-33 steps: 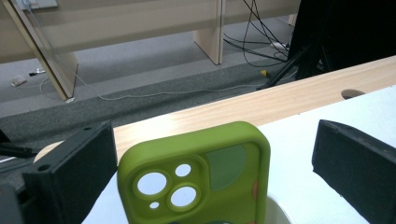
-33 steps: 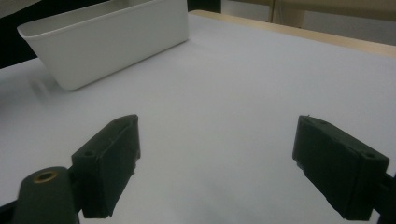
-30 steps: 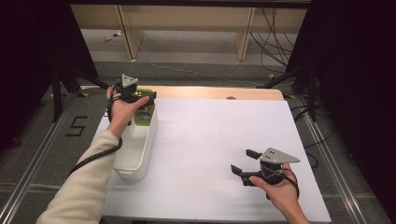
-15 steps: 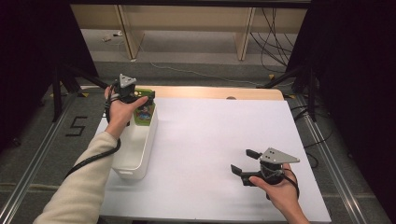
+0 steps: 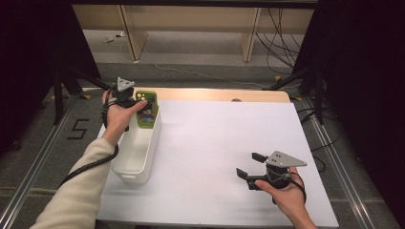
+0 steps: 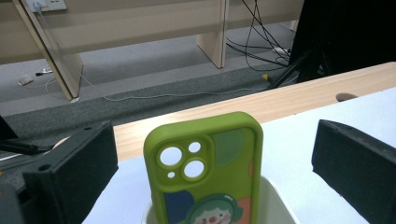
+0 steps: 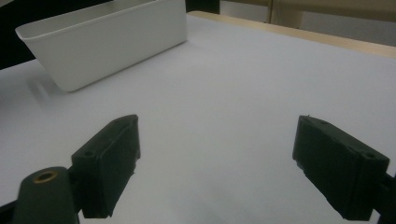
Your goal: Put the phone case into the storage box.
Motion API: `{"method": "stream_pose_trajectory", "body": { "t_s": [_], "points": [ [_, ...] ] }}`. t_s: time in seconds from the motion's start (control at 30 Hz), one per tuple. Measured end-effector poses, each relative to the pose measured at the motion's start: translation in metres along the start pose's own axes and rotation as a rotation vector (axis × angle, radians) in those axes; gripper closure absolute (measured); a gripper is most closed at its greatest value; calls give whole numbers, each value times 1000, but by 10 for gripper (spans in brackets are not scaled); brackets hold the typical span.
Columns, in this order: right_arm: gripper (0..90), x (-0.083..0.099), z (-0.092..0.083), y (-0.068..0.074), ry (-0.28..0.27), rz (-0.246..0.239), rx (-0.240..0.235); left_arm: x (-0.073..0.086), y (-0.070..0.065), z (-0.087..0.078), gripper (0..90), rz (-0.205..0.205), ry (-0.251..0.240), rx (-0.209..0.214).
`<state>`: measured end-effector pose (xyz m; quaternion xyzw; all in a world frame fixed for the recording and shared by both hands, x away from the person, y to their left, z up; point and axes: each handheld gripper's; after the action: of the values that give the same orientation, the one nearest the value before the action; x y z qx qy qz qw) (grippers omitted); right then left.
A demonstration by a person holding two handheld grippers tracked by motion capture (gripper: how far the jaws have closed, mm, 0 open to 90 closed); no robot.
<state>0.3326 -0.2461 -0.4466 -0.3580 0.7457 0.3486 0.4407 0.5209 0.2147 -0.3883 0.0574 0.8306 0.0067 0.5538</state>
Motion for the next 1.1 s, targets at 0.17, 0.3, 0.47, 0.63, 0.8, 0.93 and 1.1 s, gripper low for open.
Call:
{"method": "stream_pose_trajectory", "body": {
  "t_s": [0.17,0.3,0.47,0.63,0.8,0.93,1.1],
  "points": [
    [161,0,0,0,0,-1,1,3,1,-4,6,-3,5,11],
    [161,0,0,0,0,1,0,5,0,-9,6,-3,1,22],
    [161,0,0,0,-1,-1,0,5,-1,-16,8,4,-15,29],
    [161,0,0,0,1,0,3,5,-2,-21,9,7,-23,35],
    [161,0,-1,0,2,1,1,7,-2,-26,11,7,-24,42],
    [161,0,-1,0,0,-1,0,9,-2,-30,13,1,-26,52],
    [161,0,-1,0,1,0,1,10,-3,-36,14,-3,-30,67]
  ]
}}
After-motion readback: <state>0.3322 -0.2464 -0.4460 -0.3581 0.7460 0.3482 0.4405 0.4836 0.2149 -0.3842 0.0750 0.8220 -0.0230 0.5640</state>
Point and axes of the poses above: each handheld gripper's, and its own axes: z roughly forward along the jaws, x roughly out of its underside, y roughly to its left, and after that the axes turned 15 degrees about -x, right-handed
